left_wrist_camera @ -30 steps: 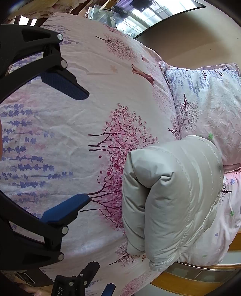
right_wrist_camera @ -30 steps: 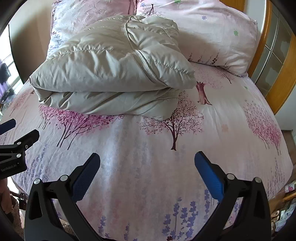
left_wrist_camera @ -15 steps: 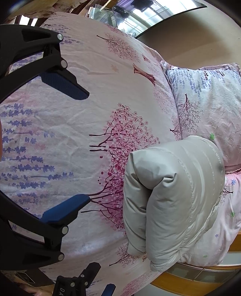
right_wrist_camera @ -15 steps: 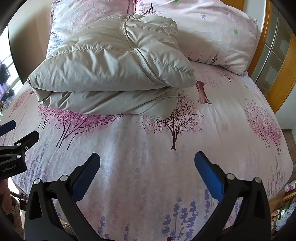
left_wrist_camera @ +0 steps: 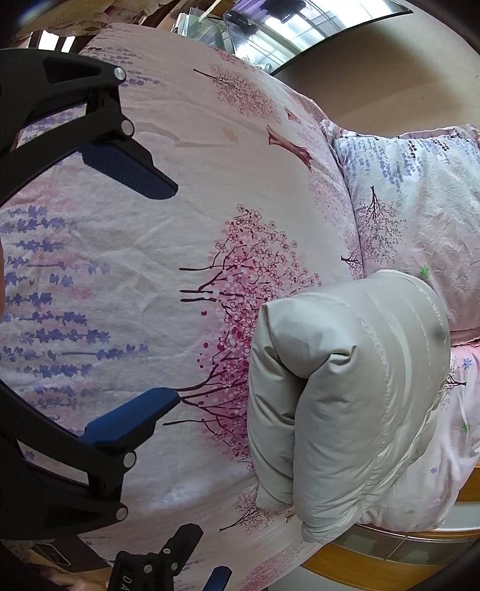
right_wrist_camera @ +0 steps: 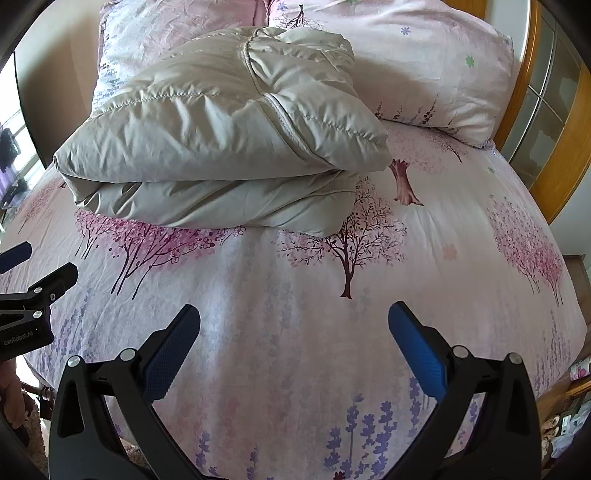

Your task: Fold large clothes

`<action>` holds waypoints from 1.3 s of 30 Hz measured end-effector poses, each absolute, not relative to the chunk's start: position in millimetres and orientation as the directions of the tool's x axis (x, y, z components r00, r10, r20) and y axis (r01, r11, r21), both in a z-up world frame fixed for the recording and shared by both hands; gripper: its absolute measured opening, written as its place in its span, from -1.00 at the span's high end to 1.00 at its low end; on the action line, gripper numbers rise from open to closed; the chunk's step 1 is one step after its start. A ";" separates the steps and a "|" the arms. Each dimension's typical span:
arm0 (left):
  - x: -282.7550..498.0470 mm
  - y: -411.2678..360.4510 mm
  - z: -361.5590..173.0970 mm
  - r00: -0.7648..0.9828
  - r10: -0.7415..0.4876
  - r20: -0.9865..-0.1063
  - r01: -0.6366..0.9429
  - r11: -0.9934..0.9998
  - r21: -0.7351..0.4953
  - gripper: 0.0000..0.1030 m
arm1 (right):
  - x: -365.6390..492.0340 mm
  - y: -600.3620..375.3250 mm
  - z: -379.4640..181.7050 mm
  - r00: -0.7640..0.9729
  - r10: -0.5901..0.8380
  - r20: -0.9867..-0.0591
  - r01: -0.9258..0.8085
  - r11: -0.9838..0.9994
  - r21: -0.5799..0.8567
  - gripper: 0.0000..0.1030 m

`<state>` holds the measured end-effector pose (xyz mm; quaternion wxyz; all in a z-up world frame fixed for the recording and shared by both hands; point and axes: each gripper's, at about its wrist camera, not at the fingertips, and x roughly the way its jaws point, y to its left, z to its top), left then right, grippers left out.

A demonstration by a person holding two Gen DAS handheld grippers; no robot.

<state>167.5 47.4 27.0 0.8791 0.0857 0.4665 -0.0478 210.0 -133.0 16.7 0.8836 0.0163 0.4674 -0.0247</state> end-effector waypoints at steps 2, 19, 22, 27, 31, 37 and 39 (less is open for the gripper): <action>167.7 47.6 27.0 0.560 -0.005 -0.829 0.164 0.981 0.105 -0.97 | 209.7 -133.1 16.5 0.561 -0.027 -0.827 0.058 0.998 0.006 -0.97; 167.5 46.0 26.3 0.557 -0.008 -0.831 0.170 0.980 0.105 -0.97 | 210.0 -133.5 14.7 0.559 -0.026 -0.829 0.059 0.998 0.009 -0.97; 168.2 46.6 26.6 0.559 -0.004 -0.829 0.168 0.980 0.108 -0.97 | 209.5 -133.8 14.2 0.559 -0.025 -0.829 0.060 0.998 0.011 -0.97; 167.7 48.1 27.0 0.563 -0.002 -0.826 0.162 0.981 0.108 -0.97 | 210.6 -133.6 13.5 0.558 -0.025 -0.830 0.061 0.998 0.012 -0.97; 166.9 47.8 27.2 0.563 -0.004 -0.827 0.164 0.981 0.107 -0.97 | 210.3 -133.6 13.3 0.558 -0.024 -0.830 0.061 0.998 0.012 -0.97; 167.8 48.7 27.1 0.557 -0.010 -0.830 0.166 0.981 0.099 -0.97 | 210.3 -133.4 13.5 0.558 -0.025 -0.830 0.062 0.998 0.012 -0.97; 168.3 49.0 27.1 0.555 -0.011 -0.832 0.165 0.981 0.098 -0.97 | 210.7 -133.9 13.6 0.558 -0.025 -0.830 0.061 0.998 0.011 -0.97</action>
